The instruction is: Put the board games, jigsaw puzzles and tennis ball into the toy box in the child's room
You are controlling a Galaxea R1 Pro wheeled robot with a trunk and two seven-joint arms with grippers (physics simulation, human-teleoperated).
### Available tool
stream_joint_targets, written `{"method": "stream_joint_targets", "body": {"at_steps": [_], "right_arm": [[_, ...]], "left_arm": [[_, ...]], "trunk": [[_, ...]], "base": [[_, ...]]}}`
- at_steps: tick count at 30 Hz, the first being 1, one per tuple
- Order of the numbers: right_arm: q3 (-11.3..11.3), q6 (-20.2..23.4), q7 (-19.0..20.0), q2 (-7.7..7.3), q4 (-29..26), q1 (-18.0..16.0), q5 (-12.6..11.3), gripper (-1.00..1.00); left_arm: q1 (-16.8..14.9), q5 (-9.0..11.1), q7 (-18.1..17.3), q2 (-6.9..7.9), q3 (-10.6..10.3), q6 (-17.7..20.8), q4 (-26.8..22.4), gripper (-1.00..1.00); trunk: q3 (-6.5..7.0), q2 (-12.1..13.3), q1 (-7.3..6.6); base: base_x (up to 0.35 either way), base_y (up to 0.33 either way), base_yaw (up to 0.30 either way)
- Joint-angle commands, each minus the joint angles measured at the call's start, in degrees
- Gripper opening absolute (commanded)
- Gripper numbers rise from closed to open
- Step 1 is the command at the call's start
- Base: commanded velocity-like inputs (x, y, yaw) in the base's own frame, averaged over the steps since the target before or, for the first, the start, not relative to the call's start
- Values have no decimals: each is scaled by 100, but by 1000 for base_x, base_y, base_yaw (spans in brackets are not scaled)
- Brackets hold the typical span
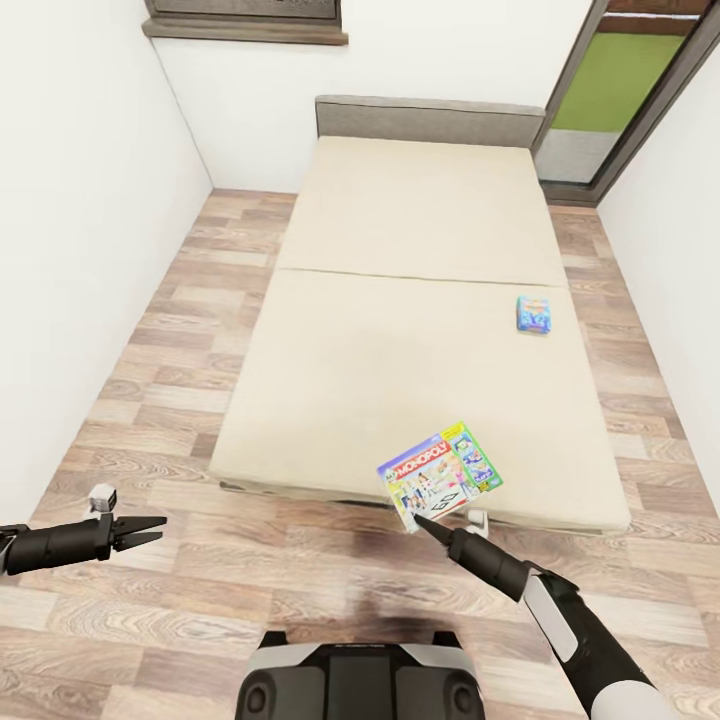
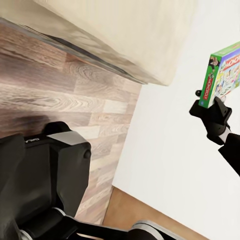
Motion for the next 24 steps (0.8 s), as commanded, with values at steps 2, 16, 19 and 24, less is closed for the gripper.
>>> {"method": "stream_joint_targets", "body": {"at_steps": [2,16,19,24], "right_arm": [[-18,56,14,-25,1,0,-36,-100],[-56,60,24,-76,2,5,-36,-100],[-57,60,23,-76,2,6,-36,-100],[-57,57,23,-76,2,6,-36,-100]], "left_arm": [[-3,-9,-24,-4,4,60,1,100],[-3,-9,-24,-35,1,59,1,100],[-3,-9,-24,-38,0,63,1,100],[-3,-9,-24,-42,2,67,1,100]], "trunk": [[13,-8,3],[146,-8,3],[174,-8,3],[222,-8,3]], "base": [[0,0,74],[0,0,72],[0,0,72],[0,0,72]]}}
